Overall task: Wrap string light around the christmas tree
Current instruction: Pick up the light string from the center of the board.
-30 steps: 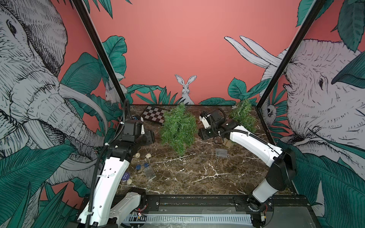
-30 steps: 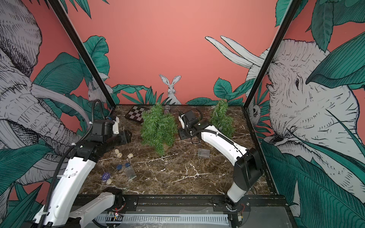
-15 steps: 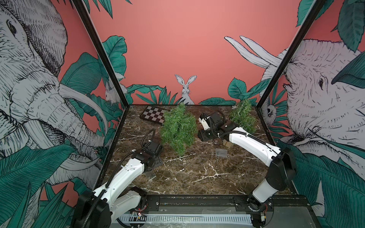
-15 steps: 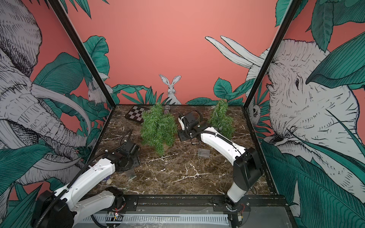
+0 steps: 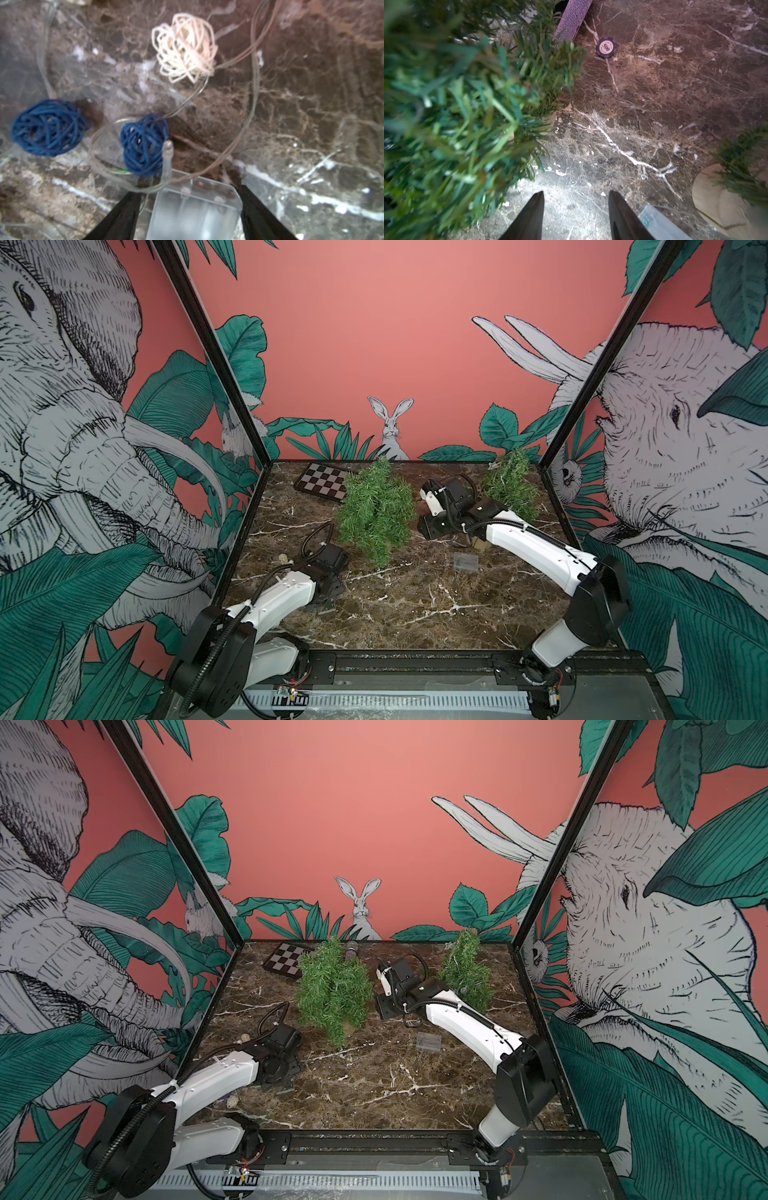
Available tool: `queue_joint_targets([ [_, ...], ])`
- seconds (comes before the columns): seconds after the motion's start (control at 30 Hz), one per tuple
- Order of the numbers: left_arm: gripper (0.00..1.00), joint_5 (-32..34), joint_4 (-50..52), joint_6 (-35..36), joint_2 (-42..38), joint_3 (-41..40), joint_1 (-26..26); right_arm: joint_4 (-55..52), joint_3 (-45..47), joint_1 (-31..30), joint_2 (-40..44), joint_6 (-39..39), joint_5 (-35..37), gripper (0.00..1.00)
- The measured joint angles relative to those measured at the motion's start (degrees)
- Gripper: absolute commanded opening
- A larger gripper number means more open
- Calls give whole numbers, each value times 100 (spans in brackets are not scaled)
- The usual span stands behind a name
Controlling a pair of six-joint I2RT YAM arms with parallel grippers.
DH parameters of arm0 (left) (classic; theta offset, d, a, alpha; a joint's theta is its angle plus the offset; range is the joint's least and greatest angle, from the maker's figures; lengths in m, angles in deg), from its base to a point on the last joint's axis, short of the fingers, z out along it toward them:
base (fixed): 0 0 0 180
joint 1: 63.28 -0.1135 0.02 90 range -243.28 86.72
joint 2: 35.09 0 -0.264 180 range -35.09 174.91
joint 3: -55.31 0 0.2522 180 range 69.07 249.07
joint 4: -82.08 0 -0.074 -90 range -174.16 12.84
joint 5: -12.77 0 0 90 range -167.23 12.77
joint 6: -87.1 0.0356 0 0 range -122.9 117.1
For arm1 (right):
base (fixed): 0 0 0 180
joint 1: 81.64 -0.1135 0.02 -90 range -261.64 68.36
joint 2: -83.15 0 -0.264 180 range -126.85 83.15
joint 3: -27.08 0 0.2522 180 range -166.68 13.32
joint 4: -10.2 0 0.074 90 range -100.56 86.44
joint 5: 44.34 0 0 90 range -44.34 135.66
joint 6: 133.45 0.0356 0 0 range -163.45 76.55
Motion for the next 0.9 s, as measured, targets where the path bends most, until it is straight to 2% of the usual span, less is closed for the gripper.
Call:
queue_joint_targets([
  [0.13, 63, -37, -367, 72, 2, -22, -4, -179, 118, 0, 442, 59, -72, 52],
  [0.3, 60, -380, -675, 155, -9, -2, 2, -323, 415, -125, 1119, 450, -267, 50],
  [0.53, 60, -697, -756, 214, -63, -2, 2, -24, 1189, -1600, 1475, 1150, 33, 46],
  [0.73, 62, -876, -1049, 216, -164, -120, 2, 411, 957, -2457, 811, 1255, 496, 46],
  [0.9, 72, -957, -1097, 184, -529, -321, 2, 1316, 804, -2776, 101, 1368, 584, 44],
])
